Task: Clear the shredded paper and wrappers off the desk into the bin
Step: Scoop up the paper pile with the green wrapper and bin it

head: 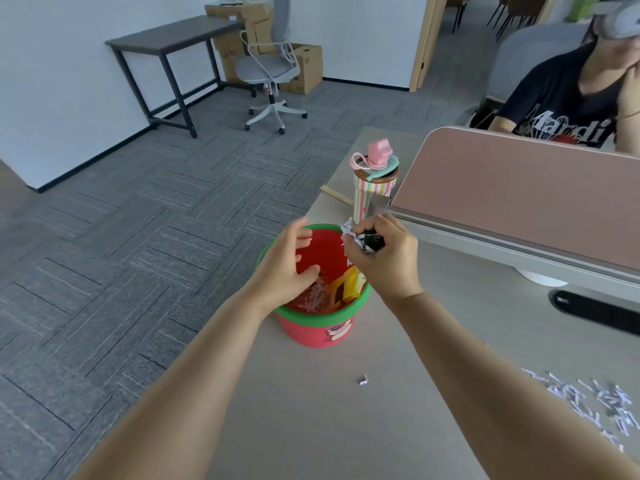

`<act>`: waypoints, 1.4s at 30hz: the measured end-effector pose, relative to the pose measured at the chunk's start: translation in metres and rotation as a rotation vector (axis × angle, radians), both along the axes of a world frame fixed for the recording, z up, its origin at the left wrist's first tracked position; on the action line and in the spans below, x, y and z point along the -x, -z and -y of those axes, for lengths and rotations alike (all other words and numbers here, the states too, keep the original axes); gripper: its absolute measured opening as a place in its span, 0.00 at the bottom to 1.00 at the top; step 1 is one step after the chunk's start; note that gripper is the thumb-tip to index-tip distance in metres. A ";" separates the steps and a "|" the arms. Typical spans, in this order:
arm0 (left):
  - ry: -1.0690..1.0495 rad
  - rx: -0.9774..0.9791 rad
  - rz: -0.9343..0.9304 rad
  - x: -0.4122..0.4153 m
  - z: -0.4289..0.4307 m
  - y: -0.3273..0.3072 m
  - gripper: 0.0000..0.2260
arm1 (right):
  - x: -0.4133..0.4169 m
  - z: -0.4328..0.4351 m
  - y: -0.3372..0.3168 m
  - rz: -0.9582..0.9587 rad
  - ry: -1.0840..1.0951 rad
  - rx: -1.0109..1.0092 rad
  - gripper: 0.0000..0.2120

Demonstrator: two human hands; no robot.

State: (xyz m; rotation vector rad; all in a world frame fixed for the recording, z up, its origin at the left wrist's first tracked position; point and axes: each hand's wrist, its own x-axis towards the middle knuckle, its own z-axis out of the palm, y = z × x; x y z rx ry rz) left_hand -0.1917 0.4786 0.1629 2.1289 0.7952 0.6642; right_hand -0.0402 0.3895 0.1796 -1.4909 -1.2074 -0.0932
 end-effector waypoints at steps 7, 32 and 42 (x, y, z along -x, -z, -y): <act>-0.369 -0.199 0.365 0.017 0.000 0.008 0.08 | 0.028 -0.034 0.001 -0.009 -0.105 0.158 0.07; -0.247 -0.504 0.028 0.053 0.037 0.016 0.09 | 0.033 -0.022 0.002 0.481 -0.300 0.954 0.23; -0.073 -0.510 -0.063 0.062 0.076 0.049 0.04 | 0.037 0.012 -0.006 0.412 -0.244 0.586 0.20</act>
